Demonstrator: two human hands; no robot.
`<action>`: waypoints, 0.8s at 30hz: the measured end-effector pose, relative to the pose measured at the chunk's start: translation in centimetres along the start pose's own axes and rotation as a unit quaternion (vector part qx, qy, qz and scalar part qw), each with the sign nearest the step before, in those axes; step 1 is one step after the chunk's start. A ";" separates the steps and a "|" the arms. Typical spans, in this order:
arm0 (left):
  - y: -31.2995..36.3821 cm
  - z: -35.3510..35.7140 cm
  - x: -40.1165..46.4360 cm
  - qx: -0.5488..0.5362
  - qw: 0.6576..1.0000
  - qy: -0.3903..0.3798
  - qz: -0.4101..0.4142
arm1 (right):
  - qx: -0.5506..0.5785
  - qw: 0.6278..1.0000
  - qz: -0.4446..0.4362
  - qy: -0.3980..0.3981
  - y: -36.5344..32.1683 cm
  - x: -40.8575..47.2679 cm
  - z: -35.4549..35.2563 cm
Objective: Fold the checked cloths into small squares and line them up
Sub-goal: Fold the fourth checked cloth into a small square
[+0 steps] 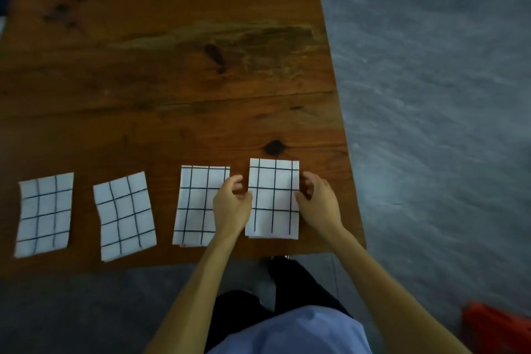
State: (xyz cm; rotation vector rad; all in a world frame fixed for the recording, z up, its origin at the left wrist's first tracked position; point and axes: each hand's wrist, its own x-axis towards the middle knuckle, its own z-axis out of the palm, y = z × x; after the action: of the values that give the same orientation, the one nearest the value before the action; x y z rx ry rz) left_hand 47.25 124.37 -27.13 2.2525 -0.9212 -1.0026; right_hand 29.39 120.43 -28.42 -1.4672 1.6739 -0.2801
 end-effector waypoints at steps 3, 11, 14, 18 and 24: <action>-0.6 0.9 0.0 0.010 1.000 -0.003 -0.012 | -0.001 1.000 0.008 0.017 -0.1 -0.3 0.3; -1.3 2.3 0.8 0.044 0.999 -0.008 0.011 | -0.038 0.999 0.003 0.028 -1.0 -0.2 2.1; -1.3 2.3 1.0 0.045 0.999 -0.006 0.010 | -0.058 0.998 -0.018 0.024 -1.3 0.3 2.2; -1.2 2.2 1.3 0.054 0.998 -0.010 0.028 | -0.072 0.997 -0.025 0.027 -1.1 0.8 2.2; -1.1 2.1 1.5 0.055 0.998 -0.018 0.020 | -0.088 0.996 -0.016 0.028 -0.8 0.7 2.2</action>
State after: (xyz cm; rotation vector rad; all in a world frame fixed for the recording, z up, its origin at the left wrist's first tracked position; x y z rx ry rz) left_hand 46.80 123.58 -29.80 2.3032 -1.0558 -1.0006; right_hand 31.56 120.33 -29.53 -1.6305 1.7589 -0.1968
